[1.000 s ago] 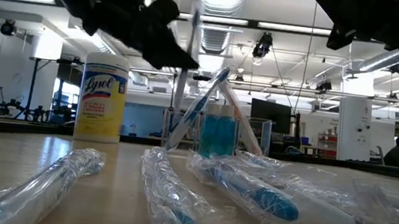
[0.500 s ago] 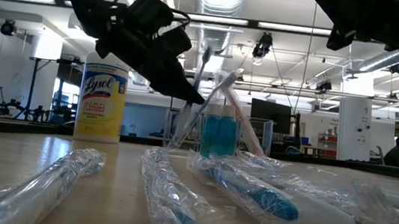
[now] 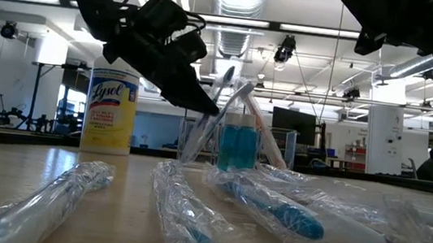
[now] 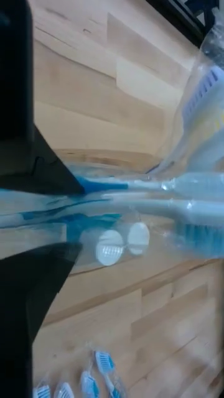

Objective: Pick & Place toothbrushing station
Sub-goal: Put the blue toothbrush into the left section of the transparent organizer

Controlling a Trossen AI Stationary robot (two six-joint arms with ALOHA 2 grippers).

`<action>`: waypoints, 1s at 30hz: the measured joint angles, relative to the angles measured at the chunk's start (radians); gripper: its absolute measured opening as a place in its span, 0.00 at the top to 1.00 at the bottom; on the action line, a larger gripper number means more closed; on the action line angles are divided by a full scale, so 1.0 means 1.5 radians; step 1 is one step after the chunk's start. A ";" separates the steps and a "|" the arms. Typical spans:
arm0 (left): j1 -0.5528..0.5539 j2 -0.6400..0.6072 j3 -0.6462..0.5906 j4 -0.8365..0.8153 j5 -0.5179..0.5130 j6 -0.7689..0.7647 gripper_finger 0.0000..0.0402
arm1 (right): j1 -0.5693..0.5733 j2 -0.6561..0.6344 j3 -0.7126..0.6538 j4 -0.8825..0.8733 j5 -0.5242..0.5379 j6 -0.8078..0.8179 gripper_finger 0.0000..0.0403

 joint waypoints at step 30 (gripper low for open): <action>-0.096 -0.645 -0.113 -0.310 -0.007 -0.023 0.80 | 0.000 0.000 -0.001 -0.027 0.001 -0.005 0.98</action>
